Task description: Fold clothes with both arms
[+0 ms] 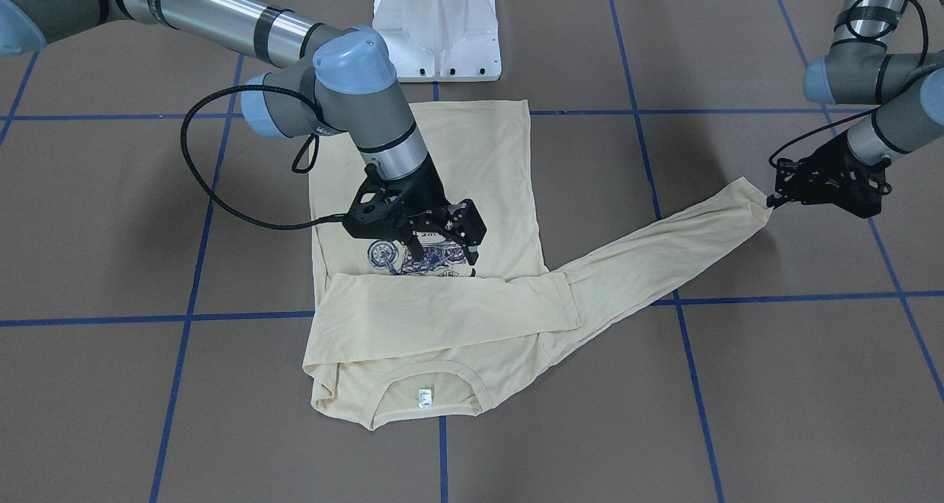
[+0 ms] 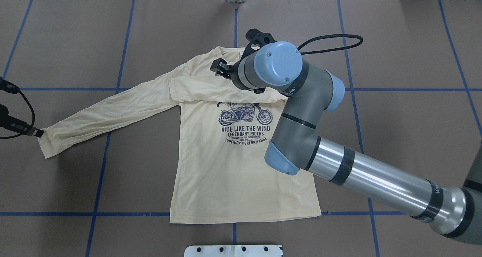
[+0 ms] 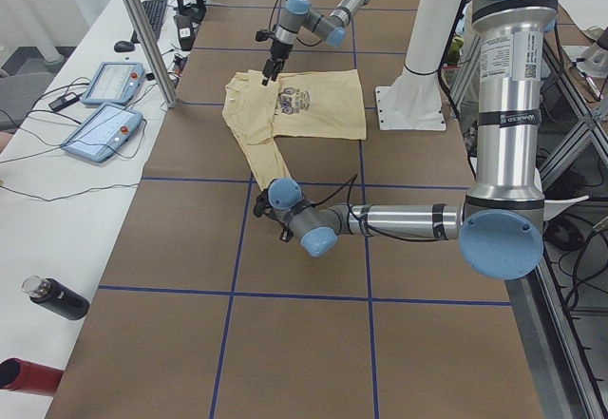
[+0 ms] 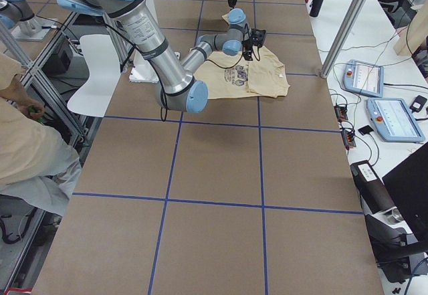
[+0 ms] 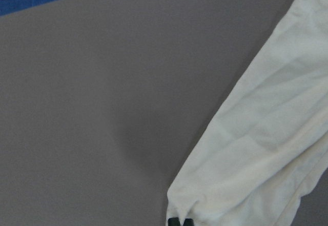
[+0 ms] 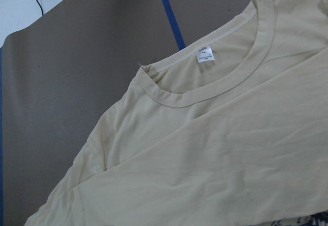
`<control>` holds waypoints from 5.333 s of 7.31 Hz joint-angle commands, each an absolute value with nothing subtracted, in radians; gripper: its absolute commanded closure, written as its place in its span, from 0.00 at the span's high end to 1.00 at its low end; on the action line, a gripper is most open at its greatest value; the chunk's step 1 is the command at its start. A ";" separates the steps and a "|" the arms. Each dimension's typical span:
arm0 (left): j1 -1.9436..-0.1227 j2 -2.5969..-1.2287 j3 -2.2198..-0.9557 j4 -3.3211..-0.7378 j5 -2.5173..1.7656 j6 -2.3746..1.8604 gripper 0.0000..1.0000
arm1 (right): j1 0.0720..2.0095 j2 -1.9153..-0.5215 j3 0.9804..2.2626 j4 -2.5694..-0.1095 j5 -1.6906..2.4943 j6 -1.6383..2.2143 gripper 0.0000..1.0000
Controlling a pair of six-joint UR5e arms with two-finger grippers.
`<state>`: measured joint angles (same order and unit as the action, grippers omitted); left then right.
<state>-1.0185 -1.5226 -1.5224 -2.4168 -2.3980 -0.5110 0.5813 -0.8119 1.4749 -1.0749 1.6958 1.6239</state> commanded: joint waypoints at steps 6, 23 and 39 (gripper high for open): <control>-0.879 -2.100 -1.658 -2.154 -2.390 -1.427 0.00 | 0.937 -1.342 1.743 -1.072 2.075 1.162 0.99; -0.578 -2.810 -0.879 -2.379 -1.689 -1.999 0.99 | 1.007 -1.614 1.544 -0.655 2.118 1.066 1.00; -0.756 -1.983 -1.772 -2.247 -2.056 -1.378 0.98 | 0.091 -1.551 2.051 -1.132 1.489 2.126 0.85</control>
<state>-0.7552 -1.9848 -1.7692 -2.2467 -2.0542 -1.3775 0.0970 -1.5502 2.0498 -1.1311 1.4904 2.1151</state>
